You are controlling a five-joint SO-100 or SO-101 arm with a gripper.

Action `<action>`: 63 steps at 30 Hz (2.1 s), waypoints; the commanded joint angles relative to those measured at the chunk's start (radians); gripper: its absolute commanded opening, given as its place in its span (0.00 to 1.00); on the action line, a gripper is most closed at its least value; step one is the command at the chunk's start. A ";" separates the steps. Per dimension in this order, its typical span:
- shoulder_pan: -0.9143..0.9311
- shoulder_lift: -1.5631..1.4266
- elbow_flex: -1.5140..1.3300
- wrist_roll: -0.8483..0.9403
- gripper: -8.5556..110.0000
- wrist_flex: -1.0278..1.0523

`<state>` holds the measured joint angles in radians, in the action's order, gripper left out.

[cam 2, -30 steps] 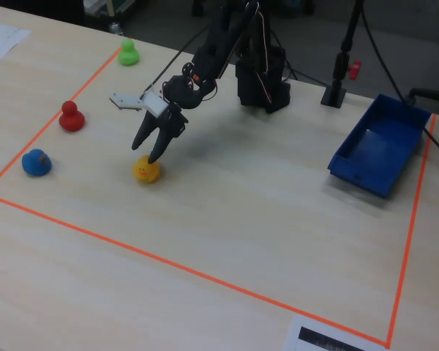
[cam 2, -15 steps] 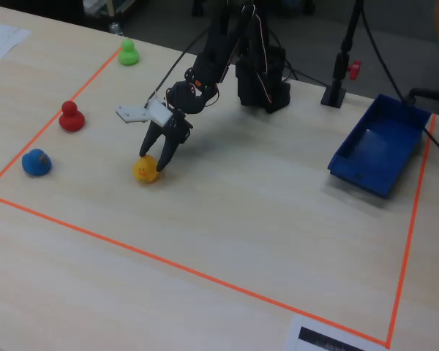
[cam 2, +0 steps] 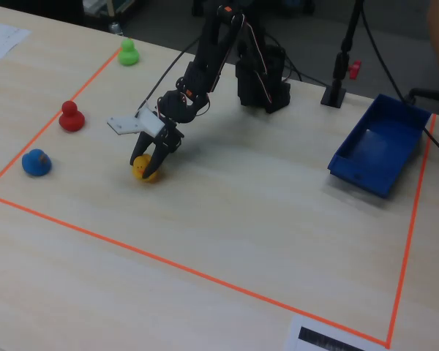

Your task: Grasp yellow duck and put it into box.

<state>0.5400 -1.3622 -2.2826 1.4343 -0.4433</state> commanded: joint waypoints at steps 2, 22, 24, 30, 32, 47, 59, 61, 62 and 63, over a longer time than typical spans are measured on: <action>-0.002 -0.005 0.075 -0.003 0.07 0.000; -0.285 -1.068 -0.179 -0.224 0.07 1.178; -0.371 -1.135 -0.149 -0.259 0.07 1.376; -0.681 -1.279 -0.091 -0.357 0.07 1.833; -0.810 -1.315 -0.074 -0.411 0.07 1.927; -1.600 -0.908 0.256 -0.825 0.07 2.013; -1.703 -0.216 0.919 -0.881 0.07 1.979; -1.712 -0.107 1.046 -0.885 0.07 2.005; -1.717 -0.052 1.112 -0.887 0.07 2.019; -1.721 0.003 1.178 -0.890 0.07 2.034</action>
<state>-1.1643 -1.5171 -1.3775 0.5568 1.5463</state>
